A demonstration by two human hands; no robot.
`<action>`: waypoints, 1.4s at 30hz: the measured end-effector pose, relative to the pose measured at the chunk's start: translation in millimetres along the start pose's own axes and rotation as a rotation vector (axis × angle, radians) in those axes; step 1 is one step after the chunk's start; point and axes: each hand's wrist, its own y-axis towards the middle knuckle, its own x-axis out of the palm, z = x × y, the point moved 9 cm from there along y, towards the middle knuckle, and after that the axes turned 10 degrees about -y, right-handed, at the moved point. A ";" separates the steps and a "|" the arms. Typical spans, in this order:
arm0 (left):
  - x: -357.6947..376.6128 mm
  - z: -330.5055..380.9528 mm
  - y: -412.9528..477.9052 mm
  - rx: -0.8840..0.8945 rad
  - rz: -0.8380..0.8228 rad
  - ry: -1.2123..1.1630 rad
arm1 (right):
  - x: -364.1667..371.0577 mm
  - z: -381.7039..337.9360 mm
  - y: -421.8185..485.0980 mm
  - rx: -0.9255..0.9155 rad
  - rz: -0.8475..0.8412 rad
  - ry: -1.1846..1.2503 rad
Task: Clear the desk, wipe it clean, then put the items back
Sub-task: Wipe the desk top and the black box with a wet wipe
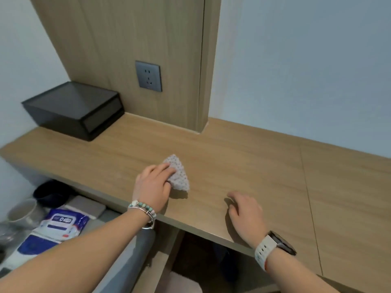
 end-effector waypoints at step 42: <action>8.8 -176.7 75.8 0.008 -0.481 0.279 | 37.3 -96.1 103.6 0.012 -0.010 -0.144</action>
